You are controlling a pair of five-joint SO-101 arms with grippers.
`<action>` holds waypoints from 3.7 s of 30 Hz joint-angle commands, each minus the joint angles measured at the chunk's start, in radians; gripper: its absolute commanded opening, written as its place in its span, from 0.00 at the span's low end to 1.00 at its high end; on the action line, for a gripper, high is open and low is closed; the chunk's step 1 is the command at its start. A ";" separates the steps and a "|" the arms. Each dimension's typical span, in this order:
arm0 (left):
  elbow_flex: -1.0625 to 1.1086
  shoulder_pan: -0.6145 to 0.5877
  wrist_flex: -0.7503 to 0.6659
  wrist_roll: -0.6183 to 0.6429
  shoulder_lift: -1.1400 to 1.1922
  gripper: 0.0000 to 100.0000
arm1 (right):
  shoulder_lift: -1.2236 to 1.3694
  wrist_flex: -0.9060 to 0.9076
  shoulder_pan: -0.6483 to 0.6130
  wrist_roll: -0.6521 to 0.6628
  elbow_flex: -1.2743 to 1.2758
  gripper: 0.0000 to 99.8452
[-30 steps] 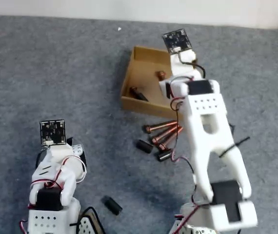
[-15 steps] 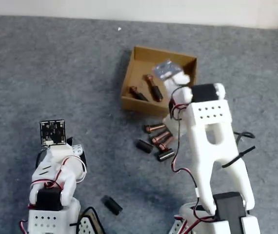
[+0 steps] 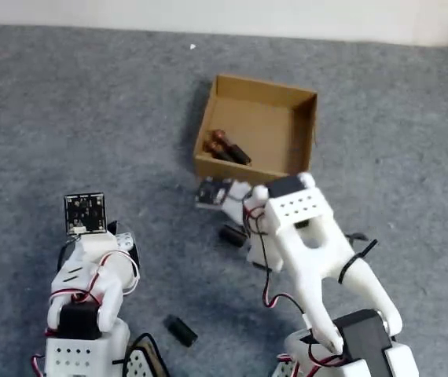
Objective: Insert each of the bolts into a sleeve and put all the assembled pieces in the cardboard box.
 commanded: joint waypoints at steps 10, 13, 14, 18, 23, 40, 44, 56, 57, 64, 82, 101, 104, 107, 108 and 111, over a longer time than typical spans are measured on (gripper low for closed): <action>-0.004 -0.012 -0.018 -0.009 -0.010 0.00 | -0.030 -0.326 -0.008 0.057 0.226 0.16; -0.004 -0.012 -0.017 -0.009 -0.010 0.00 | -0.030 -0.380 -0.012 0.058 0.272 0.11; -0.004 -0.012 -0.017 -0.009 -0.010 0.00 | -0.030 -0.389 -0.012 0.058 0.286 0.11; -0.004 -0.012 -0.017 -0.009 -0.010 0.00 | -0.033 -0.387 -0.008 0.051 0.294 0.11; -0.004 -0.012 -0.015 -0.009 -0.010 0.00 | -0.031 -0.384 -0.012 0.009 0.294 0.11; -0.004 -0.013 -0.015 -0.025 -0.010 0.00 | -0.239 -0.176 -0.047 -0.315 0.202 0.00; -0.004 -0.013 -0.014 -0.235 -0.010 0.00 | -0.404 -0.150 -0.044 -0.453 0.205 0.00; -0.237 -0.002 0.189 -0.436 -0.002 0.01 | -0.633 -0.367 0.090 -0.724 0.404 0.00; -0.265 0.013 0.221 -0.462 -0.001 0.02 | -0.638 -0.392 0.116 -0.740 0.420 0.00; -0.314 0.160 0.305 -0.582 0.001 0.03 | -0.641 -0.461 0.206 -0.799 0.443 0.00; -0.673 0.380 0.201 -0.571 0.676 0.04 | -0.645 -0.461 0.389 -0.890 0.441 0.00; -0.993 0.596 -0.249 -0.356 1.489 0.21 | -0.645 -0.545 0.604 -0.947 0.440 0.01; -1.046 0.618 -0.282 -0.313 1.578 0.21 | -0.645 -0.545 0.604 -0.947 0.440 0.01; -1.101 0.619 -0.328 -0.215 1.662 0.21 | -0.645 -0.545 0.604 -0.947 0.440 0.01; -1.119 0.619 -0.342 -0.203 1.695 0.21 | -0.645 -0.545 0.604 -0.947 0.440 0.01; -1.187 0.628 -0.359 -0.196 1.794 0.21 | -0.645 -0.545 0.604 -0.947 0.440 0.01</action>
